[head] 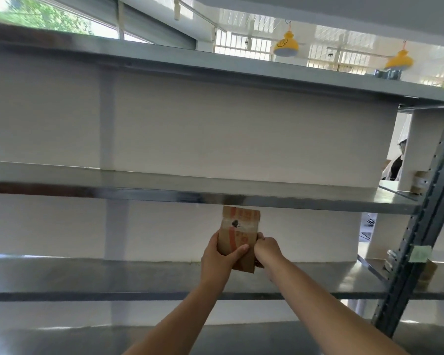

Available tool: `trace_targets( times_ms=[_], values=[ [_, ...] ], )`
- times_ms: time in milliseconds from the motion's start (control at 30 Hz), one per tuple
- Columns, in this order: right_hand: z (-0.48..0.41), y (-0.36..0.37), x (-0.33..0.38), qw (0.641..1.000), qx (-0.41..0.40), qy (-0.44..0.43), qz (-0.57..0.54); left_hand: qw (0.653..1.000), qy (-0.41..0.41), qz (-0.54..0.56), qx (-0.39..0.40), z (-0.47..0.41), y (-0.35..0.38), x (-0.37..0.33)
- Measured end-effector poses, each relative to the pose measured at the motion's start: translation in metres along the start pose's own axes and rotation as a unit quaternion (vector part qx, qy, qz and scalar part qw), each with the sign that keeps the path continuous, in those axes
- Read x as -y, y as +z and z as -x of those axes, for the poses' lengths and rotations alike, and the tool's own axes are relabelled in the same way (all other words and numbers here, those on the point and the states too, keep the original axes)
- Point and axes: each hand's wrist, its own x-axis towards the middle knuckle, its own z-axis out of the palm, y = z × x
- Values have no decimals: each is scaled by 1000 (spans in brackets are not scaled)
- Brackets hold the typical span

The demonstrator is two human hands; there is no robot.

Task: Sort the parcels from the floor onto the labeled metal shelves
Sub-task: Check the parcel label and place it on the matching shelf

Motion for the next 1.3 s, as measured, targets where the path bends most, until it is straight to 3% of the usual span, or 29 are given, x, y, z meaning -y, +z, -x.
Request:
trace_targets(
  times_ms=[167,433,633,800,1300],
  values=[
    [-8,-4,-4,997,15,35,-72,1000,-11,14,12,1,-8,-4],
    [-13,-12,-9,982,59,65,-168,984,-143,109,9,-16,-23,-8],
    [-16,-14,-20,996,19,46,-68,961,-202,187,-30,-14,-22,7],
    [-11,-13,-22,986,90,46,-131,967,-194,156,-56,-23,-21,11],
    [-10,-16,-33,979,69,-53,-186,980,-150,129,9,-19,-20,15]
  ],
)
